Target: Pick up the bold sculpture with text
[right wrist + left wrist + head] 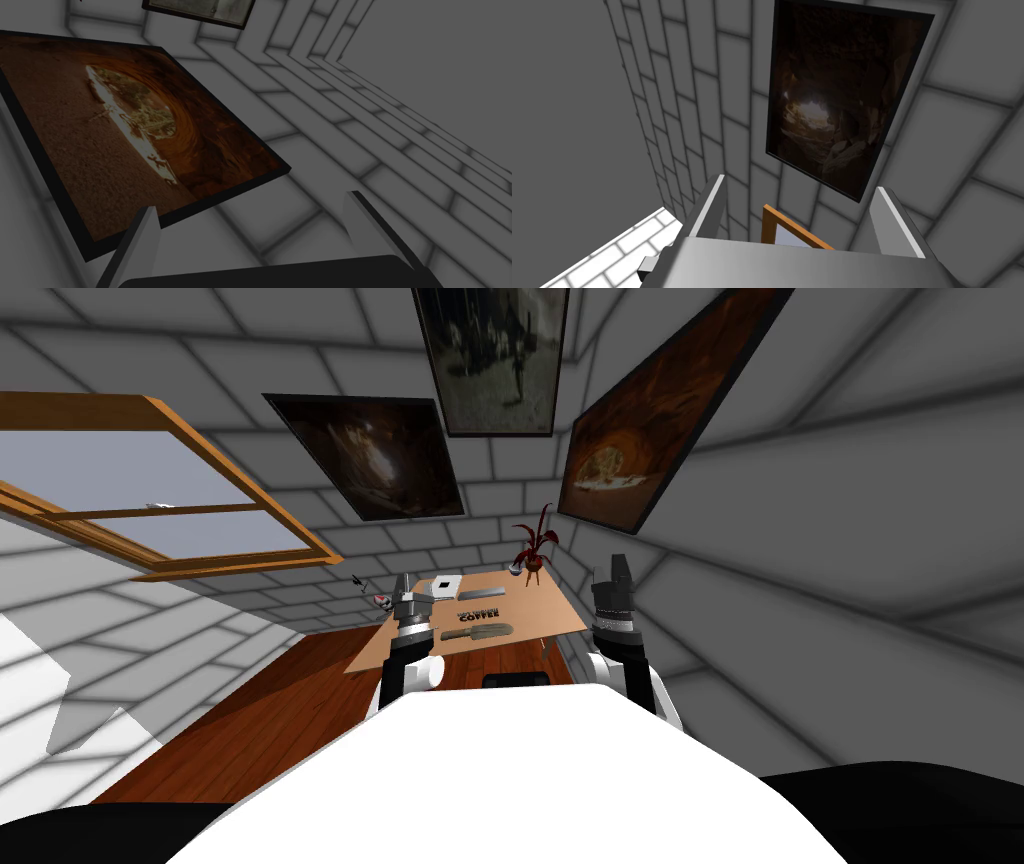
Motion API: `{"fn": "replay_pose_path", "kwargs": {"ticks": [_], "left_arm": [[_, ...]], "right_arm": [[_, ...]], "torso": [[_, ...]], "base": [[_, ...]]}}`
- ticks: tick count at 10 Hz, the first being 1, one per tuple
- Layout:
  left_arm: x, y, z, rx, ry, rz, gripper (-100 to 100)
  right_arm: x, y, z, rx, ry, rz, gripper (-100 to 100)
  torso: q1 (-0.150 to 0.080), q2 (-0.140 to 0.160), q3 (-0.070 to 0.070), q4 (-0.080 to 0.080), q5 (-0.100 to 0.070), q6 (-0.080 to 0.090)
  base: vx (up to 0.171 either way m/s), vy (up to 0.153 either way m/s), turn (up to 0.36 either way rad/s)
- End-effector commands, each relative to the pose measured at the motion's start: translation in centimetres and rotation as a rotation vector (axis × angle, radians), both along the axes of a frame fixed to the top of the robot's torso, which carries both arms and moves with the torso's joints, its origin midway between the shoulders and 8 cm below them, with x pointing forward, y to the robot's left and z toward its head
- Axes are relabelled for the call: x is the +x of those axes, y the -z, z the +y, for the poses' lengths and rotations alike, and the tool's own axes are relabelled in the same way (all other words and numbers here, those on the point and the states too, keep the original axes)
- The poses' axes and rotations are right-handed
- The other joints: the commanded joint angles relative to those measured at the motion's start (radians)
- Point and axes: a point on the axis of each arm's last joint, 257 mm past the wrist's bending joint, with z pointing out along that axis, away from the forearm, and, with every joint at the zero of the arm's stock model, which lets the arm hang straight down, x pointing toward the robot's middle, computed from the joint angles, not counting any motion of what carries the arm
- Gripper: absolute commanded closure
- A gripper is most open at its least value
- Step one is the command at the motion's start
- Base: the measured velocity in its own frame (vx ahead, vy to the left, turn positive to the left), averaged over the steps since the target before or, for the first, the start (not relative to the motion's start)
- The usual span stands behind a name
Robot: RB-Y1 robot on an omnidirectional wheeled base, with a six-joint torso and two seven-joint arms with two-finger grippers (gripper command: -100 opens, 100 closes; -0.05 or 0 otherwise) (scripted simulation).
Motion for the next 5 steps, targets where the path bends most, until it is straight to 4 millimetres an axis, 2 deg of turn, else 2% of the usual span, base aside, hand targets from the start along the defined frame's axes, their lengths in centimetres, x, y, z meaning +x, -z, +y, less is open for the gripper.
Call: {"fn": "replay_pose_path", "kwargs": {"ticks": [1,5], "left_arm": [[0.4,0.4,-0.2,0.034,0.015,0.017,-100],[2.1,2.8,0.2,0.120,0.040,0.090,-100]], "right_arm": [[0.0,0.0,0.0,0.000,0.000,0.000,0],[0.0,0.0,0.0,0.000,0.000,0.000,0]], "torso": [[0.000,0.000,0.000,0.000,0.000,0.000],[0.000,0.000,0.000,0.000,0.000,0.000]], "base": [[-0.001,-0.001,-0.025],[-0.004,-0.001,-0.047]]}}
